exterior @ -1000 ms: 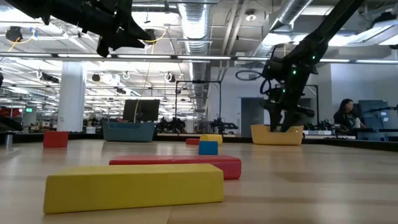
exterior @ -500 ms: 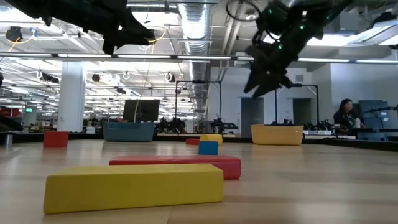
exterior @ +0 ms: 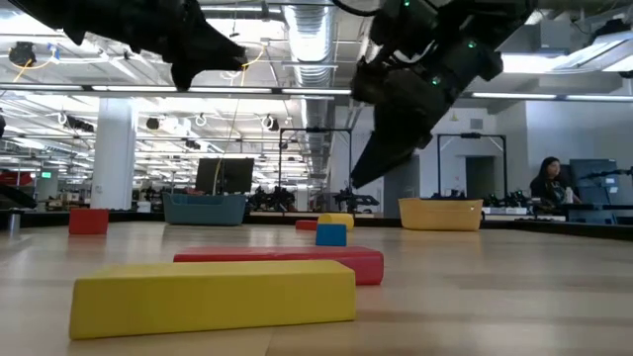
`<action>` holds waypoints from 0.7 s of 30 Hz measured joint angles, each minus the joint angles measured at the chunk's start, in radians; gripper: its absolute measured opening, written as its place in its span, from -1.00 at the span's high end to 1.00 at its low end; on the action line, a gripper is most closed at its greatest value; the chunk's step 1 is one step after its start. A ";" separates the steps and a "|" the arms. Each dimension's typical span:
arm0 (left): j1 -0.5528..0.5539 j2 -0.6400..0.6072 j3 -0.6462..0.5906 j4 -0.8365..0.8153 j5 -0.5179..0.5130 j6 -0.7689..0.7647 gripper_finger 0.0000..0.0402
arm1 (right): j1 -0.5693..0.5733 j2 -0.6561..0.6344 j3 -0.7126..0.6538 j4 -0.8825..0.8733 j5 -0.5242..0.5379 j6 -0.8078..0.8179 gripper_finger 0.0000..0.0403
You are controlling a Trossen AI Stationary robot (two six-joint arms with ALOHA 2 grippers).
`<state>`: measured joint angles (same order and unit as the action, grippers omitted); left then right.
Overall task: Sort & place blocks by color
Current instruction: Put the blue block into the yellow bin
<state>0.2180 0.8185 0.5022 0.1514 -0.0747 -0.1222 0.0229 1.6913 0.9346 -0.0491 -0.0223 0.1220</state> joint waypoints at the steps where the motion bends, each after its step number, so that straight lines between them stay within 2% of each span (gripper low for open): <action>1: 0.000 0.000 0.000 -0.019 0.004 0.023 0.19 | 0.011 0.022 0.018 0.002 -0.010 -0.068 -0.09; 5: 0.001 0.000 0.000 -0.080 0.009 0.092 0.19 | 0.058 0.099 0.115 -0.050 0.006 -0.358 -0.09; 14: 0.000 0.000 0.000 -0.154 0.051 0.060 0.19 | 0.050 0.301 0.444 -0.511 0.028 -0.854 -0.09; 21: -0.001 0.000 0.000 -0.222 -0.027 0.018 0.19 | 0.018 0.409 0.596 -0.609 0.021 -0.987 -0.09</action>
<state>0.2169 0.8181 0.5018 -0.0703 -0.1019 -0.1038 0.0410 2.1003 1.5309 -0.6577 -0.0015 -0.8652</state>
